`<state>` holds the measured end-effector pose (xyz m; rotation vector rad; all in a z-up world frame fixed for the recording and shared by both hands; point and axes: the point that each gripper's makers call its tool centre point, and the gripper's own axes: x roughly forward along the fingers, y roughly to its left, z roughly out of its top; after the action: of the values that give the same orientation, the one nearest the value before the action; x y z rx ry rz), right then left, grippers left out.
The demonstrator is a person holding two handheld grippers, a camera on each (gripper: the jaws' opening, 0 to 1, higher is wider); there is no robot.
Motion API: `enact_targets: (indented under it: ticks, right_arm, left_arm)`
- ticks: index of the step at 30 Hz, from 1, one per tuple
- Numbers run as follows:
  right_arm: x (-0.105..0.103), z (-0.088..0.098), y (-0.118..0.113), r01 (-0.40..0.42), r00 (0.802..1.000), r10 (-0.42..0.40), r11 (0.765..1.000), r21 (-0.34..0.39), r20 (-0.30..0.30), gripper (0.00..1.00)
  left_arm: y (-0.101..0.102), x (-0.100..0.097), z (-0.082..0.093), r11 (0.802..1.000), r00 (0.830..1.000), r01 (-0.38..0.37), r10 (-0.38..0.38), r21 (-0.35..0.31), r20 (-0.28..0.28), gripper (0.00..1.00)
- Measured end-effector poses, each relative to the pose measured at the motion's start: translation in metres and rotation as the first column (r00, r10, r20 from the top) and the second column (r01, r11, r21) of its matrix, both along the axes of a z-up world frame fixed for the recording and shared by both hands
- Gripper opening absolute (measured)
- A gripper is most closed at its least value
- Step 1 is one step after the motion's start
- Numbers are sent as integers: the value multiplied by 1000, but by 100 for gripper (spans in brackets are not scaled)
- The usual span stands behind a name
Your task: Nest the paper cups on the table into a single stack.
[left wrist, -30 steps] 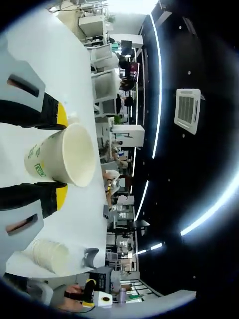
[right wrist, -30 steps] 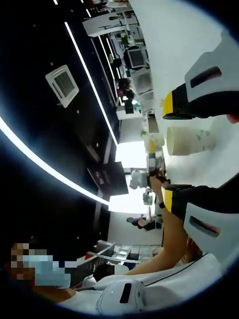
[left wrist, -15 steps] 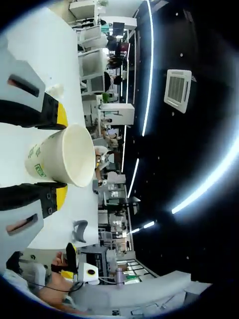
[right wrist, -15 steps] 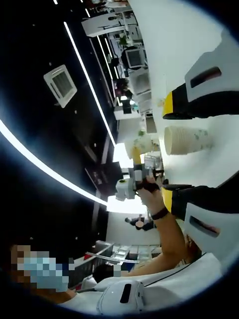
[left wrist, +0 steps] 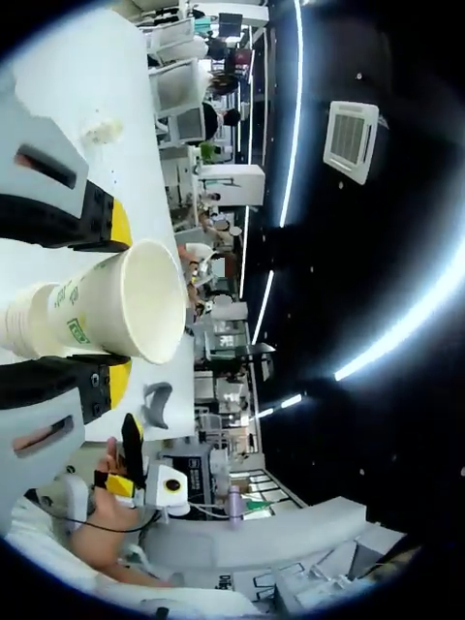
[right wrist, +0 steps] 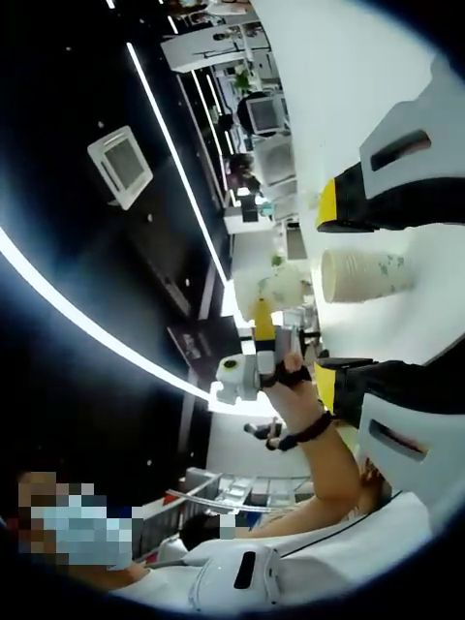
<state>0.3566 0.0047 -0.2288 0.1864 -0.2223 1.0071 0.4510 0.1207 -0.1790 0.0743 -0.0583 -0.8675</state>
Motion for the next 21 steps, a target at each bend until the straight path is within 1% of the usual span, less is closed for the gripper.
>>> enact_targets:
  ticks: [1,4,7,14,21]
  right_arm:
    - [0,0,0,0,1000,0,1000,1,-1,54]
    - [0,1,0,0,1000,0,1000,4,4,54]
    - [-1,2,-2,3,1000,-3,1000,3,10,54]
    - [1,2,-6,12,1000,-12,1000,3,11,54]
    - [1,-1,0,0,1000,0,1000,-2,5,54]
  left_arm:
    - [-3,0,-4,1000,1000,-1,1,24,6,44]
    - [-11,-1,-12,999,1000,12,-12,38,-3,44]
    - [-13,1,-20,998,1000,5,-4,57,-7,44]
    - [-15,2,-38,998,999,5,-2,65,-38,45]
    - [-17,0,-45,998,999,9,-6,64,-48,45]
